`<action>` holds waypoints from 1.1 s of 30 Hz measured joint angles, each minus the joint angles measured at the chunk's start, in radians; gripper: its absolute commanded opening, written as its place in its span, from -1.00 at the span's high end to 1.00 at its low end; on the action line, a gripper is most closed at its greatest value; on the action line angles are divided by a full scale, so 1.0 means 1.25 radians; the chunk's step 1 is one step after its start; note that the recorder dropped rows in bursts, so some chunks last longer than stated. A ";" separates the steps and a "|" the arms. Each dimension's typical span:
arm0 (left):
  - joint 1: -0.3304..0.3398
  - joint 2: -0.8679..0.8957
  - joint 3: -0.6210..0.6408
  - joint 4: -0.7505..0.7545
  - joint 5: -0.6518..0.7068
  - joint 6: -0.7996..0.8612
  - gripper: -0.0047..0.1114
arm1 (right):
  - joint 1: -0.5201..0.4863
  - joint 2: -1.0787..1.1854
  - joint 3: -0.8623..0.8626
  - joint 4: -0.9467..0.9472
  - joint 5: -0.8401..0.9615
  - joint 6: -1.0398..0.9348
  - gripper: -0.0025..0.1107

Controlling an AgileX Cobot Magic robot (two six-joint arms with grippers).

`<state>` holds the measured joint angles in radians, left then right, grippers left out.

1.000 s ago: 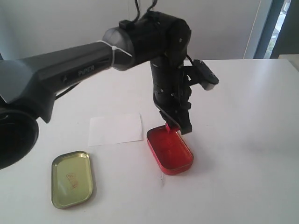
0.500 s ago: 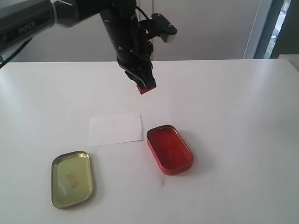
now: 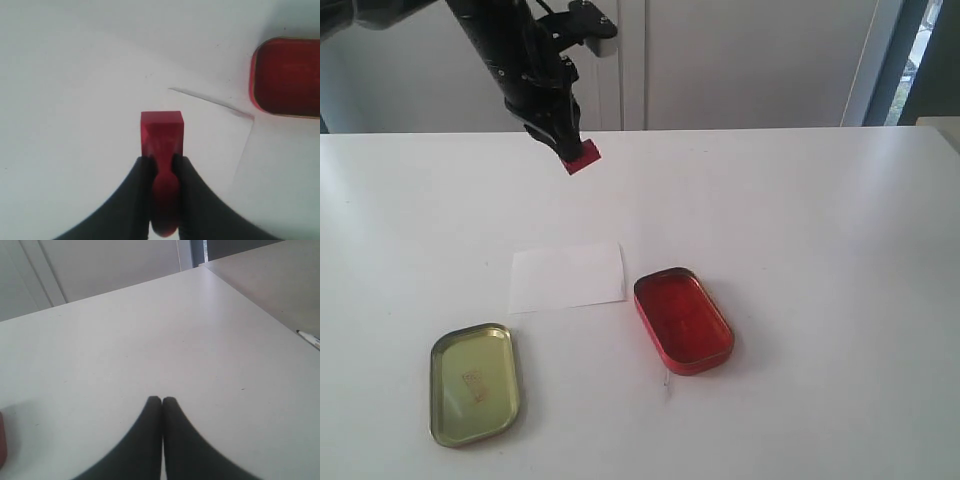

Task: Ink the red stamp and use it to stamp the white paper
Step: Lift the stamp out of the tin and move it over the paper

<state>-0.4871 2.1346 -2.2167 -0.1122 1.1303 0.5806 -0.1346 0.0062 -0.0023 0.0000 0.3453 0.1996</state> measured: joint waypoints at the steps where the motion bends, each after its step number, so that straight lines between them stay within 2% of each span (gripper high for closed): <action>1: 0.005 0.000 0.000 0.000 0.000 0.010 0.92 | 0.000 0.000 0.000 0.000 0.000 0.000 0.96; 9: 0.051 -0.002 0.019 -0.022 0.000 0.062 0.92 | 0.000 0.000 0.000 0.000 0.000 0.000 0.96; 16: 0.092 -0.033 0.141 -0.024 0.000 0.132 0.92 | 0.000 0.000 0.000 0.000 0.000 0.000 0.96; 26: 0.089 -0.061 0.246 -0.036 -0.001 0.180 0.92 | 0.000 0.000 0.000 0.000 0.000 0.000 0.96; 33: 0.031 -0.063 0.308 0.023 -0.014 0.182 0.92 | 0.000 0.000 0.000 0.000 0.000 0.000 0.96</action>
<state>-0.4486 2.0554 -1.8313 -0.0837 1.1129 0.8087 -0.1346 0.0062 -0.0023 0.0000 0.3453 0.1996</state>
